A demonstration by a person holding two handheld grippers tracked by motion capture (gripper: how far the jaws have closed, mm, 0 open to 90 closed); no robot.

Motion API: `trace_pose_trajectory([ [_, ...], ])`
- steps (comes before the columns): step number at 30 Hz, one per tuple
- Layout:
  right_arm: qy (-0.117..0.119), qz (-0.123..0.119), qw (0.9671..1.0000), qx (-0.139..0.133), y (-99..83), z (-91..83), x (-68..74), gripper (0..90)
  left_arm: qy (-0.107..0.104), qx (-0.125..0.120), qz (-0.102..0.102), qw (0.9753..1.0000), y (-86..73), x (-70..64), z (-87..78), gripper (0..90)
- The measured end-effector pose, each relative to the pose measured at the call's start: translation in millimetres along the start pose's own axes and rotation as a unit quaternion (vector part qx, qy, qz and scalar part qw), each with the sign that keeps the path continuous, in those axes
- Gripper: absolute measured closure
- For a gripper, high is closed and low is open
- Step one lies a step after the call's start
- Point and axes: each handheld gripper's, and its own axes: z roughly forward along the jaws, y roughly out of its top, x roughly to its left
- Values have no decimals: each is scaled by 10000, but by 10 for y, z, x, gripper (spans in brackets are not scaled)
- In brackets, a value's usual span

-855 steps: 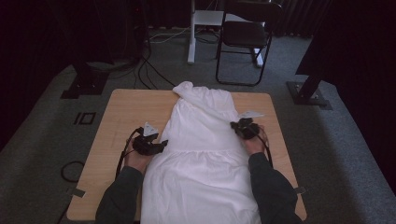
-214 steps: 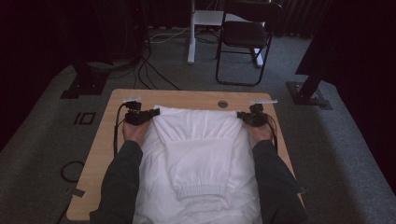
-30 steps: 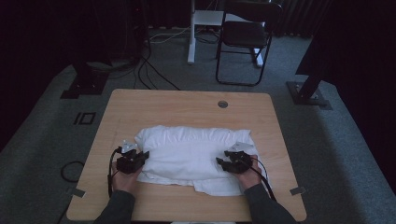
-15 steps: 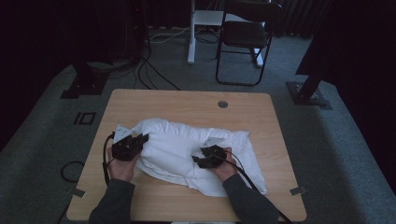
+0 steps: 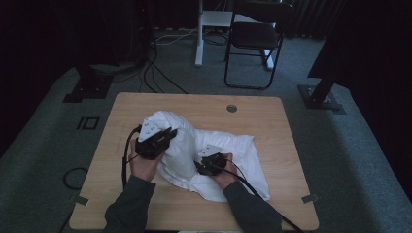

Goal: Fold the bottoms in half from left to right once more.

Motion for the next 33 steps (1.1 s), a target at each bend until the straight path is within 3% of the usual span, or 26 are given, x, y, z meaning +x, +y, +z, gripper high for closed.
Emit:
trace_pose_trajectory([
  [3,167,1,9999,-23,26,-99,-37,419,15,23,112,9999,-4,-30,28,837],
  [6,-106,282,9986,-425,52,-325,-143,416,-18,66,129,9999,-21,-42,58,836],
  [7,-106,282,9986,-425,52,-325,-143,416,-18,66,129,9999,-21,-42,58,836],
  [8,-267,402,9980,-415,54,-360,-193,402,-85,71,96,9999,-26,-50,80,836],
  [9,-310,603,9976,-143,28,-296,-266,386,-113,62,85,9999,-23,-64,91,836],
  [10,-263,628,9977,75,-22,-190,-271,387,-138,55,94,9998,-18,-77,98,836],
  [13,-222,844,9962,-78,-79,-57,-236,401,-231,70,118,9996,-1,-122,143,837],
  [16,-175,637,9978,-53,-14,-35,-175,408,-273,112,115,9995,2,-152,216,836],
  [18,121,662,9977,-124,23,-160,-215,394,-286,128,146,9994,-7,-168,230,836],
  [19,107,709,9971,-263,22,-264,-250,394,-296,126,141,9994,-11,-175,228,836],
  [21,-147,760,9961,-427,-18,-481,-325,382,-288,143,176,9993,-12,-176,222,836],
  [23,-423,792,9956,-261,-117,-605,-410,356,-283,129,164,9994,-9,-171,217,836],
  [26,-335,1035,9940,119,-324,-540,-489,331,-303,118,143,9994,-2,-178,224,836],
  [29,-274,1099,9930,343,-414,-338,-414,331,-425,113,116,9990,22,-210,232,836],
  [31,-243,1221,9920,202,-404,-279,-381,333,-455,121,198,9987,55,-251,238,836],
  [33,-251,1195,9924,172,-353,-220,-333,337,-497,130,228,9984,78,-280,256,836],
])
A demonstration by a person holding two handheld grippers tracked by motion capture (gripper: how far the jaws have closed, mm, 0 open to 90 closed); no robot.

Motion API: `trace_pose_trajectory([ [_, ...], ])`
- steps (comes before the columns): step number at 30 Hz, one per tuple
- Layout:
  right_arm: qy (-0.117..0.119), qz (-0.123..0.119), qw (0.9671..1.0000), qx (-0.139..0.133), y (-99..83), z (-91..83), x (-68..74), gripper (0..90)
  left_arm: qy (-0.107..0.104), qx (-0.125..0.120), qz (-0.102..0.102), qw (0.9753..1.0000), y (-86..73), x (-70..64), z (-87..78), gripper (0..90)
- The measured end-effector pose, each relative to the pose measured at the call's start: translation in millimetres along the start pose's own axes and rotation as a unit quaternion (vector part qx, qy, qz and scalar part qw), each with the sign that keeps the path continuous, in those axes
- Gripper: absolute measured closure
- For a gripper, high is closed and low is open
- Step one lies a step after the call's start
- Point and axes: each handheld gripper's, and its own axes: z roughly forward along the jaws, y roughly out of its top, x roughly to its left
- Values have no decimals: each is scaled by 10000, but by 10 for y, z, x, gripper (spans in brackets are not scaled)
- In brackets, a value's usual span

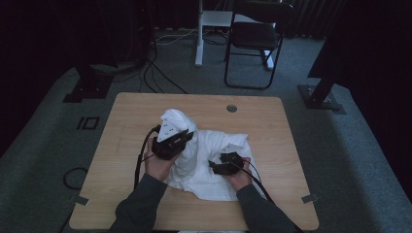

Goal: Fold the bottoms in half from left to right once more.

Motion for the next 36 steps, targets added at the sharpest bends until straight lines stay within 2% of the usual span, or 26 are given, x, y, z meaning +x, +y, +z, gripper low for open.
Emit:
trace_pose_trajectory([
  [3,136,-86,9999,16,84,92,118,339,-28,21,78,10000,12,-43,42,836],
  [5,426,-200,9989,34,133,114,160,342,3,76,150,9999,-1,-69,60,836],
  [6,603,-173,9980,-54,144,78,141,363,4,86,169,9998,-13,-80,61,836],
  [7,678,36,9974,-235,146,-7,93,392,-5,95,188,9998,-22,-83,58,836],
  [9,558,216,9974,-405,127,-144,1,397,-6,124,214,9997,-31,-77,55,836],
  [11,273,92,9993,-219,80,-199,-63,372,-36,127,163,9998,-26,-61,68,836],
  [13,109,-82,9997,181,3,-101,-50,370,-71,94,134,9998,-8,-75,80,836],
  [15,80,-62,9999,71,-14,-46,7,396,-125,79,172,9997,23,-121,89,837],
  [17,125,-16,9999,48,21,4,83,415,-242,43,176,9995,70,-176,114,836],
  [20,276,-43,9996,-74,82,112,221,417,-372,11,289,9989,136,-279,185,836],
  [22,466,-195,9987,-27,130,155,271,393,-392,78,357,9986,120,-323,251,836],
  [24,687,-196,9974,-13,148,100,242,353,-393,160,386,9984,72,-346,298,836],
  [25,802,-101,9967,-111,154,20,206,351,-425,211,384,9981,27,-349,316,836],
  [26,817,-74,9960,-358,147,-125,122,373,-462,244,363,9980,-10,-347,328,836],
  [27,692,-47,9964,-479,140,-242,47,378,-488,267,332,9979,-35,-346,339,836],
  [28,692,-47,9964,-479,140,-242,47,378,-488,267,332,9979,-35,-346,339,836],
  [29,549,-42,9972,-509,130,-315,-10,381,-541,314,277,9977,-89,-353,374,836],
  [30,144,-79,9994,-300,80,-412,-152,385,-566,317,236,9976,-108,-369,394,836],
  [32,-211,-113,9997,-33,-5,-408,-261,388,-608,365,273,9971,-146,-432,441,836],
  [35,-338,205,9992,7,-145,-408,-421,408,-717,570,480,9946,-276,-596,588,835],
  [36,-374,320,9988,-30,-174,-423,-462,414,-781,639,448,9939,-336,-635,649,835],
])
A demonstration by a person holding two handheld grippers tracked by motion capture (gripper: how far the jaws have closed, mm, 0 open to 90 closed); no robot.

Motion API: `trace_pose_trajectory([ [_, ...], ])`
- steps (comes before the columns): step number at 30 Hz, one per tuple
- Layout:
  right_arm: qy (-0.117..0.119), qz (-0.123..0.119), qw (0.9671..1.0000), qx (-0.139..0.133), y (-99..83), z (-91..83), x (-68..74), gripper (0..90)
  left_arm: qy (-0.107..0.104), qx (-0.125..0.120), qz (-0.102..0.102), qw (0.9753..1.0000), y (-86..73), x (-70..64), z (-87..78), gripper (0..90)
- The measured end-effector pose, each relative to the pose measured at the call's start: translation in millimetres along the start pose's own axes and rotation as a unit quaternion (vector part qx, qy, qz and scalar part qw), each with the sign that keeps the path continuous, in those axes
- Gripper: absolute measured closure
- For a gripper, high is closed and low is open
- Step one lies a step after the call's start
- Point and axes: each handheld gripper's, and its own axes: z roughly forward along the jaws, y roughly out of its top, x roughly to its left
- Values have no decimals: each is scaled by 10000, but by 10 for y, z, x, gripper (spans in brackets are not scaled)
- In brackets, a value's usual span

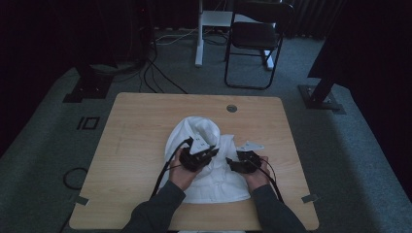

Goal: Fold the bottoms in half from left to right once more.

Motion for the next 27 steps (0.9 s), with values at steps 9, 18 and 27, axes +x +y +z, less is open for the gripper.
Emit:
trace_pose_trajectory([
  [9,-58,332,9981,-520,57,-385,-295,407,-345,414,-442,9976,-430,-141,494,832],
  [18,478,300,9883,-1414,262,-819,-168,427,-330,656,-517,9960,-497,-144,624,823],
  [27,408,65,9974,-597,419,-343,-18,822,-538,563,-672,9947,-421,-142,442,731],
])
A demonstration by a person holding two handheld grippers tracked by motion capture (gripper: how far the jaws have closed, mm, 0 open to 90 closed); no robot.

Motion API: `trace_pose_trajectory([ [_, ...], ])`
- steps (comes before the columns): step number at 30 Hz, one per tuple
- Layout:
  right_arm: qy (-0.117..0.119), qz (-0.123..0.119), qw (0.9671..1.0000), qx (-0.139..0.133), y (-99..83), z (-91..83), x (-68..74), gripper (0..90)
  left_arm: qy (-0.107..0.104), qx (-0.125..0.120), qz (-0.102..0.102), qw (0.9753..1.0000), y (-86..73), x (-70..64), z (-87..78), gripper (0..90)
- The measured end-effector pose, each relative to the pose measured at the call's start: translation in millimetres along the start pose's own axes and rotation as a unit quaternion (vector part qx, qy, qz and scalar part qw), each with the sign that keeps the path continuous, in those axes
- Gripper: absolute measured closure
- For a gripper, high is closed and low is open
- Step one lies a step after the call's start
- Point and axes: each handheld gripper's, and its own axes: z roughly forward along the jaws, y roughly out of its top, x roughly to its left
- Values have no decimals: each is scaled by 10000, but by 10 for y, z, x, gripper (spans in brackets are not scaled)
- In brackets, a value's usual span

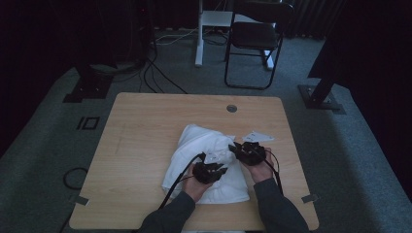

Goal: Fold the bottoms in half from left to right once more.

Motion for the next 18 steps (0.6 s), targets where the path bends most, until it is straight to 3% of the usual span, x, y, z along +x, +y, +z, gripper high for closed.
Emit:
trace_pose_trajectory([
  [2,-32,236,9997,56,-17,59,-100,839,-90,-152,41,9998,41,-69,-145,676],
  [5,-59,306,9994,123,-39,114,-173,840,-108,-518,244,9983,103,-161,-440,611],
  [8,-78,329,9993,147,-53,129,-208,828,240,-744,451,9959,143,-174,-704,586],
  [10,-100,377,9991,142,-62,128,-237,809,563,-718,500,9946,144,-136,-795,559],
  [11,-109,393,9991,148,-65,123,-250,794,687,-691,492,9940,128,-104,-808,543],
  [13,-114,408,9990,141,-66,115,-263,783,740,-626,452,9943,102,-64,-804,516],
  [15,-128,446,9988,128,-63,78,-309,749,885,-399,305,9948,-13,49,-714,498],
  [16,-132,456,9988,134,-63,63,-324,744,909,-304,208,9952,-65,97,-661,495],
  [18,-163,463,9987,149,-66,29,-359,755,761,-219,70,9968,-126,149,-593,546],
])
